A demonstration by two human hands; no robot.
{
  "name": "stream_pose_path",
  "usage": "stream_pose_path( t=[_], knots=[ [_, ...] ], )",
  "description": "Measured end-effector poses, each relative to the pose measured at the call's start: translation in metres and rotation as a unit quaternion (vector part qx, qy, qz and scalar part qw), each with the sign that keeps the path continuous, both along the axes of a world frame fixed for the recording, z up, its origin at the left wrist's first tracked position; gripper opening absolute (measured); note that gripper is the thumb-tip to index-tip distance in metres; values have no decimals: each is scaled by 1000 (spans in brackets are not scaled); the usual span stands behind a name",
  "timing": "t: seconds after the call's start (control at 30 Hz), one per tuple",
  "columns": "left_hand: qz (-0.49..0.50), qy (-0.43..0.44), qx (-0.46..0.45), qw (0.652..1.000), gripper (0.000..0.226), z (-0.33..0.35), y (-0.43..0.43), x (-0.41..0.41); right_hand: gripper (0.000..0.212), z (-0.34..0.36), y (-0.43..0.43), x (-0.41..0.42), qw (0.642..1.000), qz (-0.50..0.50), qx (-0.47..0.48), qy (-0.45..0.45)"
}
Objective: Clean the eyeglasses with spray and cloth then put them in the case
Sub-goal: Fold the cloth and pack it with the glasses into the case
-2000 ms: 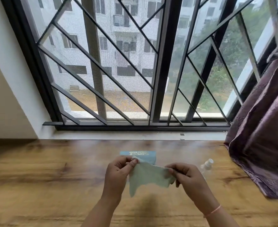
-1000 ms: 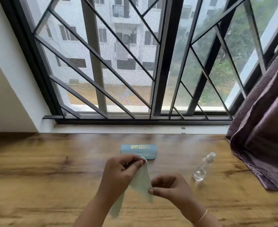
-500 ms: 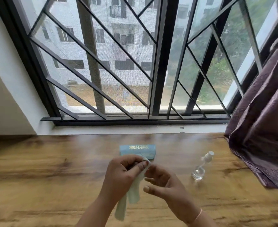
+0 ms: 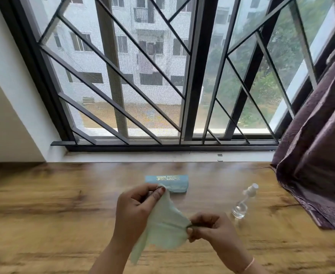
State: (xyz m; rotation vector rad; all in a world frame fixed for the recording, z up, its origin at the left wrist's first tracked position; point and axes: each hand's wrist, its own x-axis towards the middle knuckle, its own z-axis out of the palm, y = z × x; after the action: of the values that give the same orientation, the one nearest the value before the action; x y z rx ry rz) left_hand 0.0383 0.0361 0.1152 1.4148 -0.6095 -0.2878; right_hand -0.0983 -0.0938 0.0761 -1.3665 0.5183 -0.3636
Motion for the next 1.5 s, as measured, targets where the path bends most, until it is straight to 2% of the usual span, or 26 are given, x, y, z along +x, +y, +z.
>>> stream_pose_path(
  t=[0.07,0.17,0.27,0.4,0.5,0.57,0.77,0.8,0.9,1.0,1.13,1.23,1.37,1.43,1.5],
  knots=[
    [19,7,-8,1000,8,-5,0,0,11,6,-2,-2,1000,-9,-8,2],
    [51,16,-3,999,6,-16,1,8,30,8,-11,1,997,-56,-53,1],
    [66,-22,36,997,8,-29,2,20,40,9,-26,9,986,-95,-136,12],
    [69,2,32,997,9,-37,-11,33,48,13,-46,27,945,-119,-305,21],
    [71,30,12,997,25,-36,-21,44,37,22,-57,39,905,-141,-401,7],
    [62,29,-3,998,25,-33,-23,47,32,27,-58,41,887,-155,-436,-6],
    [-4,61,24,998,5,-65,1,32,34,-9,-43,15,883,-125,-453,-14],
    [-12,71,33,997,9,-74,7,28,34,-19,-40,8,881,-112,-459,-9],
    [-18,96,58,993,56,-102,24,17,29,-46,-29,-8,886,-65,-458,25],
    [-24,88,108,990,68,-121,38,10,33,-66,-25,-21,889,-53,-450,60],
    [-24,69,161,984,63,-131,49,7,28,-75,-23,-28,900,-30,-428,82],
    [-15,53,193,980,56,-133,49,10,33,-70,-22,-24,902,-10,-419,106],
    [7,57,226,972,19,-122,39,11,51,-69,-28,-12,898,-7,-419,134],
    [24,29,246,969,33,-122,31,15,60,-70,-32,-3,906,-5,-398,148],
    [42,14,280,959,37,-125,24,18,53,-70,-36,7,908,-5,-389,155]
  ],
)
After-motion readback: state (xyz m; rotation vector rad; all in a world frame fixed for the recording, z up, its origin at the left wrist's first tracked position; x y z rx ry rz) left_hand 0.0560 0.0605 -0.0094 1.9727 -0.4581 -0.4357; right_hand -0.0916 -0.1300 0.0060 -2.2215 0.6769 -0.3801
